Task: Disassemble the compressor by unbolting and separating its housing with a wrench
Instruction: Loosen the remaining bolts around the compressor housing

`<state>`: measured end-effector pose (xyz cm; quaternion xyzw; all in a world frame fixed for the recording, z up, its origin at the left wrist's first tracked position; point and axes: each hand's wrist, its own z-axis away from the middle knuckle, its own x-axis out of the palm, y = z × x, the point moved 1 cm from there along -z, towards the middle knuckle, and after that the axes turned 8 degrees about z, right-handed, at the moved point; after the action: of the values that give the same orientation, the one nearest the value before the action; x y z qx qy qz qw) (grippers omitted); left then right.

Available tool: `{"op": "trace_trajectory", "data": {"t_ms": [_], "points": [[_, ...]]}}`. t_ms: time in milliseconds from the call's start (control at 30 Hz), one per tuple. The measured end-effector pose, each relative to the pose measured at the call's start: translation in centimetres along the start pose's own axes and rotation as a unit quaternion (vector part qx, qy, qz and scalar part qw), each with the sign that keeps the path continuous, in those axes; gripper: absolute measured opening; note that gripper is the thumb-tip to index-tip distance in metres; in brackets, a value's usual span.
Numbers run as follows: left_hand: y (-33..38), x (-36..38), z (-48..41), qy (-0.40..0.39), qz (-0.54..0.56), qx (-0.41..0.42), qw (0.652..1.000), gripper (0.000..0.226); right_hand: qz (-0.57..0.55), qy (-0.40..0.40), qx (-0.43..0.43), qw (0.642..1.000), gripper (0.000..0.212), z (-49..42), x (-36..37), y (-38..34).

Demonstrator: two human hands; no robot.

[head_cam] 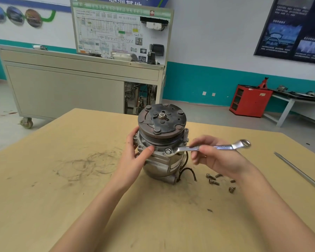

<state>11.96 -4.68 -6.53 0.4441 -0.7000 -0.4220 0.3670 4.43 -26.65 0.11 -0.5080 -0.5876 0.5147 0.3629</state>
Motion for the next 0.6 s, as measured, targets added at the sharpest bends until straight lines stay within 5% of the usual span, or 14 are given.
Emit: {"op": "trace_trajectory", "data": {"t_ms": [167,333,400,500,600], "points": [[0.0,0.0,0.0,-0.003,0.007,0.007,1.0,0.056,-0.088,-0.038,0.013,0.995,0.027,-1.0,-0.8,-0.8],[-0.2,-0.1,-0.1,-0.001,0.004,0.009,1.0,0.058,0.107,0.175,-0.099,0.974,0.014,3.1,2.5,-2.6],[-0.2,0.0,-0.1,0.002,0.001,0.015,1.0,0.061,0.327,0.284,-0.209,0.876,0.013,4.2,5.8,-2.2],[-0.2,0.1,-0.1,0.011,-0.002,0.03,0.999,0.065,0.6,0.335,-0.346,0.639,0.023,4.5,9.8,-0.6],[-0.1,0.1,0.1,0.012,-0.009,0.032,0.999,0.065,0.665,0.336,-0.359,0.562,0.028,3.9,11.3,0.3]]}}
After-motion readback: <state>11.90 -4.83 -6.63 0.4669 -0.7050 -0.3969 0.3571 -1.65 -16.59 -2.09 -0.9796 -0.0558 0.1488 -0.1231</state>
